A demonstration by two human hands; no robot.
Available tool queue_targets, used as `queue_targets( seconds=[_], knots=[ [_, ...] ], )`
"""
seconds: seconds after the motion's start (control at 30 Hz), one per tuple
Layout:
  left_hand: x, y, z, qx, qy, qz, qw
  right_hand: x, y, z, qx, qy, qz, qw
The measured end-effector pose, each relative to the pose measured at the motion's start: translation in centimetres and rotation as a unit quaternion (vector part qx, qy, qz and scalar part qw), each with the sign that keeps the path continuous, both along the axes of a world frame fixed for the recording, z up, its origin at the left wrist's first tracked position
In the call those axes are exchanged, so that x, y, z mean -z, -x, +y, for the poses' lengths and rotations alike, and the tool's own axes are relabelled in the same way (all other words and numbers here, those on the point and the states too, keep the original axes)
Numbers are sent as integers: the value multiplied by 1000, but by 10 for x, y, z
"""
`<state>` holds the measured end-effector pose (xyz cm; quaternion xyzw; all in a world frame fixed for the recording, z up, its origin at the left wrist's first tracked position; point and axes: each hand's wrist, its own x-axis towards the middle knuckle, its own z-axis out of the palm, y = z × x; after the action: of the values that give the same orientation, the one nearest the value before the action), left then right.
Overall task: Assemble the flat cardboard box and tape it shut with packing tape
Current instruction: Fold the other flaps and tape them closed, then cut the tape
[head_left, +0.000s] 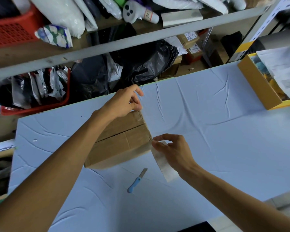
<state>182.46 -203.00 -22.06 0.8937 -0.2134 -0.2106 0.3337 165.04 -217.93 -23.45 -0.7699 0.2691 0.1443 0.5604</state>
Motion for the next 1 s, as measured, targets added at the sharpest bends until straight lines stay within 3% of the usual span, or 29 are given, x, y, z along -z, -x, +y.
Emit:
queue_targets(
  seconds=[0.47, 0.67, 1.0],
  knots=[
    [15, -5, 6, 6, -1, 7, 1000, 8, -8, 1, -9, 18, -21, 1000],
    [19, -7, 22, -66, -103, 36, 992, 9, -23, -4, -68, 38, -39, 996],
    [21, 16, 51, -152, -96, 43, 983, 10, -49, -20, -155, 29, -45, 986]
  ],
)
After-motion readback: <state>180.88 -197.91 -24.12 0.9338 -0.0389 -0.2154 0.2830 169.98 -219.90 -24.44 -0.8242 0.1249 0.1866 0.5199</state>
